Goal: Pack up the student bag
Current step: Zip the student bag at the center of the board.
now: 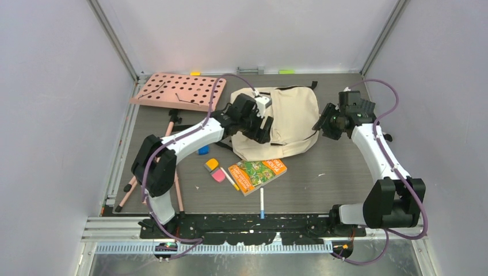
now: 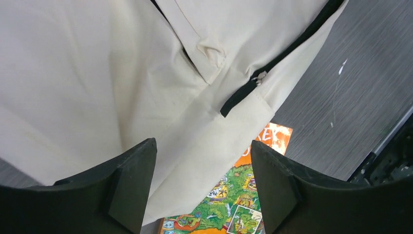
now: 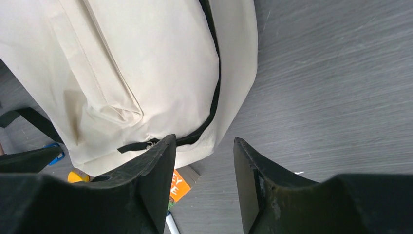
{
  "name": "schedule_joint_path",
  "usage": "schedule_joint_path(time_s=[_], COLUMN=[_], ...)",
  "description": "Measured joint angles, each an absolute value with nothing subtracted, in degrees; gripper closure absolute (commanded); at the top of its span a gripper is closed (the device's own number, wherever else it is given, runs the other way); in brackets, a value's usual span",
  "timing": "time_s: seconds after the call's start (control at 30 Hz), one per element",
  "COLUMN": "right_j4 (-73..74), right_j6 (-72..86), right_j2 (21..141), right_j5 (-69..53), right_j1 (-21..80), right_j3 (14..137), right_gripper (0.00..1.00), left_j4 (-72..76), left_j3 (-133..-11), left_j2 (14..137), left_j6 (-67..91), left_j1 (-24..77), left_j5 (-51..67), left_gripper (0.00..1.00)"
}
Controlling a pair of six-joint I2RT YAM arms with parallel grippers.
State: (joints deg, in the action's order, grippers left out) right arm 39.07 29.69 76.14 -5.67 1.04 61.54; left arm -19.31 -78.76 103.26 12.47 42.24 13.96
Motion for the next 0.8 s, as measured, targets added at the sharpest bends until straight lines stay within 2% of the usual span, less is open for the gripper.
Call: schedule_joint_path(time_s=[0.43,0.63,0.8], right_j4=[38.92,37.60,36.40], right_j6=[25.47,25.52,25.52], right_j2=[88.95,90.87,91.59], right_j5=[-7.97,-10.72,-12.38], right_j1=[-3.51,-3.51,-3.51], right_j3=[66.83,66.96,66.94], right_gripper=[0.48,0.51,0.54], left_j4=[-22.68,-25.52,-26.74], left_j3=[-80.90,-81.10,-81.49], left_j2=[101.54,107.00,109.75], left_j6=[14.48,12.12,10.83], left_j1=[35.53,35.75,35.94], left_j5=[10.39,7.29,5.98], left_gripper=[0.13,0.14,0.18])
